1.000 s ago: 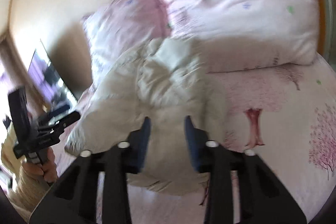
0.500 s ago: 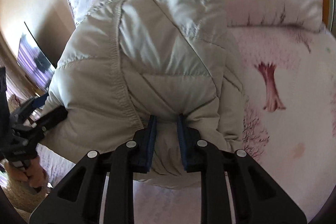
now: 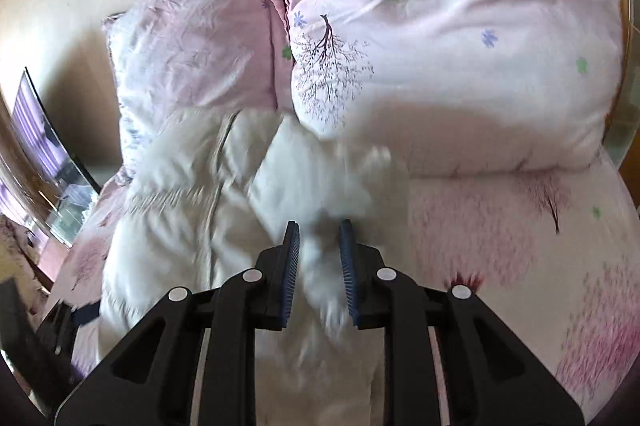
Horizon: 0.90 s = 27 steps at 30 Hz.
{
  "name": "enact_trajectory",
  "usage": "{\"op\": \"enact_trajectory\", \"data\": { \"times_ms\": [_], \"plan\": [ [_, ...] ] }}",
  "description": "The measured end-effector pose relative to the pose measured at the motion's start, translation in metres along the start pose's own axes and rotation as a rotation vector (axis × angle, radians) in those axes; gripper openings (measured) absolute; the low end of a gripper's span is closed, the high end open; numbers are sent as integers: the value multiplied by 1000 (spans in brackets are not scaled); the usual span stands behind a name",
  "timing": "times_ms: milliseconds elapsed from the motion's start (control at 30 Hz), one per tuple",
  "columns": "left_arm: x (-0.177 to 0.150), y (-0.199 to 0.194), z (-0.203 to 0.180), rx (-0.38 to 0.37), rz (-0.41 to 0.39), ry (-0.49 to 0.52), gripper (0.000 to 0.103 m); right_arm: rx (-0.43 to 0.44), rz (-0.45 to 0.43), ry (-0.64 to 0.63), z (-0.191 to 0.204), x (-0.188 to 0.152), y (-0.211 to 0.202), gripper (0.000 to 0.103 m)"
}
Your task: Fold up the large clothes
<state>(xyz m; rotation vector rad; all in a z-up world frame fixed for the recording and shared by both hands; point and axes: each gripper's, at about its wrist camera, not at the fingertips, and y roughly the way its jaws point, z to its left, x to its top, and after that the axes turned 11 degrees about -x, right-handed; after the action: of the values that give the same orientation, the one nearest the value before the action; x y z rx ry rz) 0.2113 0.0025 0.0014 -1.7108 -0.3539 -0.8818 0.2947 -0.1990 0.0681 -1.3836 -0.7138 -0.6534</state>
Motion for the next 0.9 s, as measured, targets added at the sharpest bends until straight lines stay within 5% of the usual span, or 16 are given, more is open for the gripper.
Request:
{"op": "enact_trajectory", "data": {
  "times_ms": [233,367,500,633,800,900],
  "plan": [
    [7,2,-11,28,-6,48,101,-102,284,-65,-1,-7,80,21],
    [9,3,-22,60,-28,81,101,-74,337,-13,-16,-16,92,21],
    [3,-1,-17,46,-46,61,101,-37,244,25,-26,-29,60,24],
    [3,-1,-10,24,-42,34,101,21,57,42,-20,-68,-11,30],
    [3,0,-11,29,-42,35,101,-36,-29,19,-10,-115,-42,30],
    [2,0,-10,25,-42,32,101,-41,7,16,-9,-130,-33,30]
  ]
}}
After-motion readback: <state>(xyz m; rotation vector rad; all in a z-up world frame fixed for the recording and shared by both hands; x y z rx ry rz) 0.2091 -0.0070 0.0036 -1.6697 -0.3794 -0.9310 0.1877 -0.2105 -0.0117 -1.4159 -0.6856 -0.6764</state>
